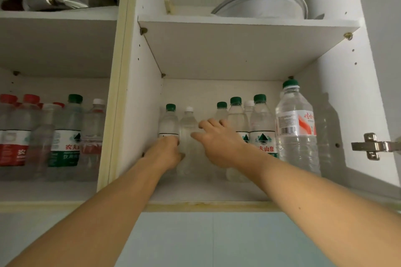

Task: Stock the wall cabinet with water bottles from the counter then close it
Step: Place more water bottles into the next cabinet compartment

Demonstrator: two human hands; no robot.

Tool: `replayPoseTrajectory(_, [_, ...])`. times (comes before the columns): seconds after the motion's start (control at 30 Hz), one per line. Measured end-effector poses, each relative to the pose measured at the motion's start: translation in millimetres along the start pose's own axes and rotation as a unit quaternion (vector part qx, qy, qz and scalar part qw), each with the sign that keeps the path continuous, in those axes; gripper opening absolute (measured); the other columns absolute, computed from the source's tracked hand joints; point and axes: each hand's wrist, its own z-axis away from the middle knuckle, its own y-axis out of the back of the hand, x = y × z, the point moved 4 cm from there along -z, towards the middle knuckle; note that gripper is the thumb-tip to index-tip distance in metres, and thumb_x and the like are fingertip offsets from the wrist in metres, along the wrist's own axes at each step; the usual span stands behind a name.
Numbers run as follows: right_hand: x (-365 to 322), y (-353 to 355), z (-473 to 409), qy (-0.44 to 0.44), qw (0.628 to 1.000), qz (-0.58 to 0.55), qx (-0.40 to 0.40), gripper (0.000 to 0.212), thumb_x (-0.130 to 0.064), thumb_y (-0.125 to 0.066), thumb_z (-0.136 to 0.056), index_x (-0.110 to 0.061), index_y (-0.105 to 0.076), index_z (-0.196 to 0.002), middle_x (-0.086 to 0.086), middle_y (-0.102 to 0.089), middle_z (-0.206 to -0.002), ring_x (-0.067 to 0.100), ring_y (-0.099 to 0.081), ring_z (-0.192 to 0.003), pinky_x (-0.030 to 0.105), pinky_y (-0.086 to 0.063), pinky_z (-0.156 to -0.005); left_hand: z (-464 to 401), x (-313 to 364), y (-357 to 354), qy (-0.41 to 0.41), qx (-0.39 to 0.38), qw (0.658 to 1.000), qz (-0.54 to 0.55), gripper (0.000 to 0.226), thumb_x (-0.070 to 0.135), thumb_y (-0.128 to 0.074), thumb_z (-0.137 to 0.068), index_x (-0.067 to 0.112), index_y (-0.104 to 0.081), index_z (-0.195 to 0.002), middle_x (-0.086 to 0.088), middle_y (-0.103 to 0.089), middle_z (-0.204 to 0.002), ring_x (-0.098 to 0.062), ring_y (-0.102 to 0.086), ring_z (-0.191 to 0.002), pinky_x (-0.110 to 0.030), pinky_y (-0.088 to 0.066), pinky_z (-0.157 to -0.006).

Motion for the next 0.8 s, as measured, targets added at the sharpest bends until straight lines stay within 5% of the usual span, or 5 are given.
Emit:
replayPoseTrajectory(0.17, [14,30,64,-0.072,0.994,-0.051,0.057,0.039,-0.014,-0.053,-0.092,-0.018,-0.063,-0.130,0.007,-0.047,-0.139,0.030,-0.035,-0.133,0.044,-0.029,-0.112,6,20,7,-0.037,0.008,0.996,0.080,0.061,0.045,-0.068,-0.093,0.014,-0.052,-0.142,-0.008,-0.057,-0.140,-0.024,-0.059,-0.120,-0.035,-0.050,-0.096])
replayPoseTrajectory(0.37, [48,61,134,-0.195,0.963,-0.064,0.177,0.043,-0.015,-0.073,-0.082,-0.013,-0.066,-0.125,0.010,-0.049,-0.132,0.032,-0.039,-0.128,0.048,-0.036,-0.105,11,69,13,-0.083,-0.010,0.979,0.188,0.067,0.044,-0.070,-0.090,0.015,-0.046,-0.145,-0.006,-0.057,-0.138,-0.020,-0.058,-0.113,-0.032,-0.047,-0.089])
replayPoseTrajectory(0.5, [66,54,163,-0.300,0.931,-0.072,0.194,0.074,-0.028,-0.078,-0.079,-0.018,-0.044,-0.144,0.012,-0.035,-0.142,0.032,-0.035,-0.125,0.049,-0.042,-0.102,13,104,3,-0.103,-0.040,0.964,0.242,0.080,0.046,-0.073,-0.087,0.017,-0.035,-0.151,-0.007,-0.054,-0.143,-0.020,-0.057,-0.116,-0.033,-0.048,-0.088])
replayPoseTrajectory(0.63, [79,20,181,-0.387,0.874,-0.250,0.152,0.103,-0.047,-0.079,-0.081,-0.036,-0.008,-0.154,0.001,-0.028,-0.144,0.029,-0.045,-0.126,0.044,-0.049,-0.094,11,125,-14,-0.092,-0.083,0.945,0.304,0.089,0.048,-0.081,-0.079,0.020,-0.031,-0.147,-0.005,-0.061,-0.130,-0.014,-0.061,-0.097,-0.030,-0.057,-0.072])
replayPoseTrajectory(0.8, [69,1,187,-0.406,0.825,-0.331,0.212,0.099,-0.046,-0.075,-0.086,-0.044,-0.003,-0.154,-0.005,-0.035,-0.139,0.025,-0.055,-0.121,0.045,-0.053,-0.085,3,133,-23,-0.060,-0.137,0.927,0.343,0.106,0.054,-0.087,-0.068,0.021,-0.029,-0.150,-0.008,-0.055,-0.137,-0.030,-0.059,-0.119,-0.050,-0.055,-0.097])
